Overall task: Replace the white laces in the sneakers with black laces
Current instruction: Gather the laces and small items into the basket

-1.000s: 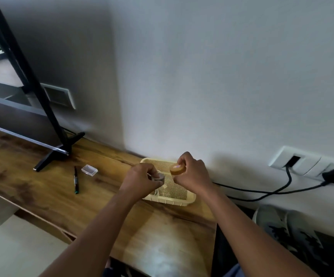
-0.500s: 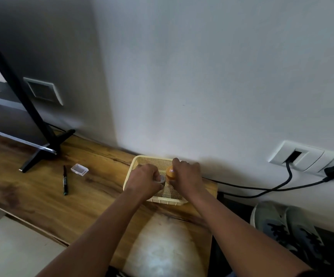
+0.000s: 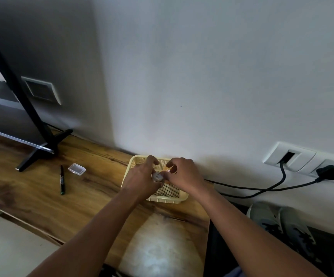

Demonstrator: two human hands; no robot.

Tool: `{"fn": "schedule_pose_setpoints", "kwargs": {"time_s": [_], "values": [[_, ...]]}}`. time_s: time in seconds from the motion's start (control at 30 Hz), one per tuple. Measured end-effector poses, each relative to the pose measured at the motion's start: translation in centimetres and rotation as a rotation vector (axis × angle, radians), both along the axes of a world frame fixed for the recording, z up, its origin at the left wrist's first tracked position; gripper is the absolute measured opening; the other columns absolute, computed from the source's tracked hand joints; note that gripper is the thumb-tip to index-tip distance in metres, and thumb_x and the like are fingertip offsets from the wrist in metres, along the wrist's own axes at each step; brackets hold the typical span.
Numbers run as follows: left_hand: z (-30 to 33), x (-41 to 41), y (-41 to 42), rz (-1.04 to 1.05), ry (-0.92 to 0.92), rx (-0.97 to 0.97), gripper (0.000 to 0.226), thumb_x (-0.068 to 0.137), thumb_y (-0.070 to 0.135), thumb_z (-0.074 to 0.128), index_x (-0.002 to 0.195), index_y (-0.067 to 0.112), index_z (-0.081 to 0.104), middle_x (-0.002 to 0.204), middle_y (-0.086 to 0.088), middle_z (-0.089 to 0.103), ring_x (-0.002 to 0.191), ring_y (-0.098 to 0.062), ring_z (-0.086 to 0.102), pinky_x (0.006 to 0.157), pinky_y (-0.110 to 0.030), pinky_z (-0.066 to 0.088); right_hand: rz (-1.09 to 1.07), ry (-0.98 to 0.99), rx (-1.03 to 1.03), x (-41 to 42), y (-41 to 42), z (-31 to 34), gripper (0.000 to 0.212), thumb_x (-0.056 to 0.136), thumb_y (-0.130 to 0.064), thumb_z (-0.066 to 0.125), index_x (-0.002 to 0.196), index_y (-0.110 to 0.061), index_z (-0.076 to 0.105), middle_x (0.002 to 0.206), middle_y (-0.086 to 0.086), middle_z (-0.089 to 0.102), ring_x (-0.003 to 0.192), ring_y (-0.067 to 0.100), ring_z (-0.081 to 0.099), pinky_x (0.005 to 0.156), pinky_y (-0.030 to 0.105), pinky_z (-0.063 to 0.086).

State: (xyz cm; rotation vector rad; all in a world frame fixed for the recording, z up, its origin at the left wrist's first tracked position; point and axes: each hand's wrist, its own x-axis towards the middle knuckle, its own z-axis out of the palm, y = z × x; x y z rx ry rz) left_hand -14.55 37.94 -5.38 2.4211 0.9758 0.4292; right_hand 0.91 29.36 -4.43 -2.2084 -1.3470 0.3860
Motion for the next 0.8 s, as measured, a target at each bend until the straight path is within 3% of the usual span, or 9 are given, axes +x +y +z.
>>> {"fn": "schedule_pose_setpoints", "kwargs": {"time_s": [0.1, 0.2, 0.3, 0.4, 0.5, 0.67, 0.8], "values": [[-0.2, 0.5, -0.9, -0.055, -0.033, 0.098, 0.056, 0.082, 0.038, 0.071, 0.131, 0.024, 0.046, 0.099, 0.002, 0.076, 0.090, -0.026, 0.072, 0.074, -0.038, 0.055, -0.015, 0.075, -0.133, -0.9, -0.3, 0.7, 0.037, 0.080, -0.051, 0.077, 0.098, -0.020, 0.075, 0.091, -0.001, 0.073, 0.083, 0.014, 0.068, 0.072, 0.032, 0.057], [-0.5, 1.0, -1.5, -0.114, 0.000, 0.144, 0.062, 0.077, 0.037, 0.070, 0.131, 0.026, 0.041, 0.099, -0.001, 0.076, 0.088, -0.029, 0.073, 0.073, -0.041, 0.056, -0.057, 0.149, -0.195, -1.2, -0.2, 1.7, 0.022, 0.074, -0.035, 0.081, 0.080, -0.014, 0.076, 0.071, 0.004, 0.074, 0.068, 0.019, 0.072, 0.069, 0.041, 0.063], [-0.6, 1.1, -1.7, -0.138, 0.051, 0.148, 0.069, 0.076, 0.041, 0.076, 0.133, 0.028, 0.039, 0.105, -0.002, 0.076, 0.095, -0.030, 0.072, 0.076, -0.044, 0.059, -0.070, 0.172, -0.285, -1.4, 0.1, 2.1, 0.018, 0.069, -0.025, 0.085, 0.076, -0.011, 0.075, 0.066, 0.005, 0.074, 0.066, 0.020, 0.074, 0.068, 0.039, 0.064], [-0.5, 0.3, -1.0, -0.202, 0.105, 0.100, 0.074, 0.078, 0.043, 0.078, 0.142, 0.027, 0.045, 0.120, 0.000, 0.072, 0.114, -0.026, 0.064, 0.090, -0.042, 0.057, -0.046, 0.041, -0.359, -1.4, 0.1, 1.4, 0.023, 0.070, -0.026, 0.087, 0.079, -0.012, 0.071, 0.067, 0.001, 0.068, 0.061, 0.015, 0.066, 0.051, 0.027, 0.049], [-0.1, -1.2, 0.9, -0.256, 0.099, 0.043, 0.064, 0.075, 0.023, 0.078, 0.137, 0.026, 0.060, 0.122, 0.005, 0.071, 0.118, -0.020, 0.060, 0.099, -0.038, 0.053, 0.005, -0.255, -0.405, -1.6, -0.1, 0.1, 0.020, 0.076, -0.030, 0.079, 0.085, -0.019, 0.064, 0.072, -0.004, 0.059, 0.069, 0.018, 0.061, 0.054, 0.023, 0.040], [1.1, -4.5, 4.5, -0.072, -0.049, 0.048, 0.034, 0.083, 0.019, 0.073, 0.116, 0.028, 0.075, 0.115, 0.008, 0.074, 0.108, -0.013, 0.065, 0.095, -0.034, 0.053, 0.092, -0.439, -0.396, -2.3, 0.3, -0.9, 0.018, 0.082, -0.032, 0.067, 0.086, -0.023, 0.052, 0.097, 0.001, 0.067, 0.096, 0.026, 0.068, 0.065, 0.028, 0.040], [0.9, -8.0, 7.4, 0.228, 0.000, 0.090, 0.026, 0.089, 0.024, 0.071, 0.115, 0.028, 0.073, 0.123, 0.002, 0.072, 0.111, -0.021, 0.065, 0.097, -0.040, 0.053, 0.102, -0.473, -0.385, -2.5, 1.0, 0.9, 0.031, 0.080, -0.046, 0.076, 0.100, -0.026, 0.067, 0.104, -0.001, 0.070, 0.102, 0.025, 0.068, 0.074, 0.030, 0.050]]}}
